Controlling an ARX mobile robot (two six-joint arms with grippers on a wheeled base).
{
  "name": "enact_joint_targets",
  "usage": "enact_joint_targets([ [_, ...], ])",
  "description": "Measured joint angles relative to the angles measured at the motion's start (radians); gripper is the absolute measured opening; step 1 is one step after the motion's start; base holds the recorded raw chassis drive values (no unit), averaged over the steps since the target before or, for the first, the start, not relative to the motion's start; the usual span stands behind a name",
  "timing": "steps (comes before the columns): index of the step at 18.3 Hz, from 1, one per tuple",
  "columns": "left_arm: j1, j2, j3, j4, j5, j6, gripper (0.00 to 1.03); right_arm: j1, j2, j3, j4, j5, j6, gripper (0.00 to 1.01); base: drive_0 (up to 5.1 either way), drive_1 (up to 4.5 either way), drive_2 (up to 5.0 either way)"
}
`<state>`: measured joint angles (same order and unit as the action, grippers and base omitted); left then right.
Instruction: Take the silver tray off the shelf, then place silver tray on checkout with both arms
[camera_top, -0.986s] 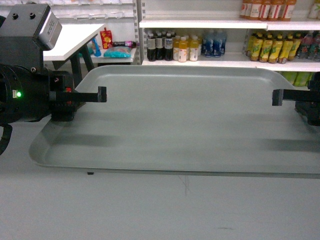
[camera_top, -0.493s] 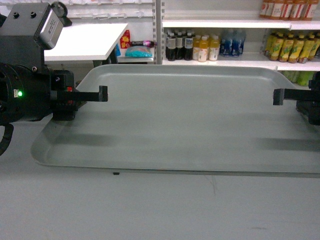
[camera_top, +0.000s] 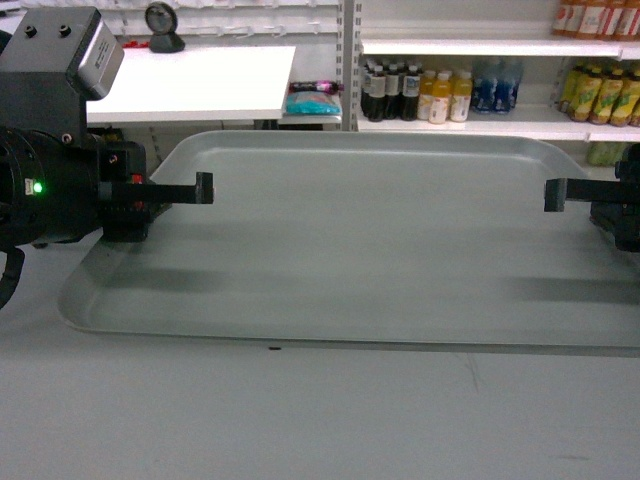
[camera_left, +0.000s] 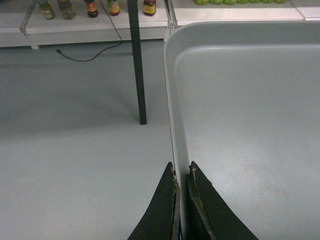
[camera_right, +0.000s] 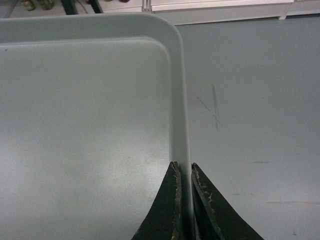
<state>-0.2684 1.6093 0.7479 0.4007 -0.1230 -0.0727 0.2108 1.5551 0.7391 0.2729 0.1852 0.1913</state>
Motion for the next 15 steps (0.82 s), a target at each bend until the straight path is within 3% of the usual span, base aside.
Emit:
enact_joint_targets([
  [15, 0.0, 0.0, 0.0, -0.003, -0.001, 0.001, 0.04, 0.0, 0.0, 0.0, -0.002, 0.0, 0.0, 0.03, -5.1, 2.36, 2.4],
])
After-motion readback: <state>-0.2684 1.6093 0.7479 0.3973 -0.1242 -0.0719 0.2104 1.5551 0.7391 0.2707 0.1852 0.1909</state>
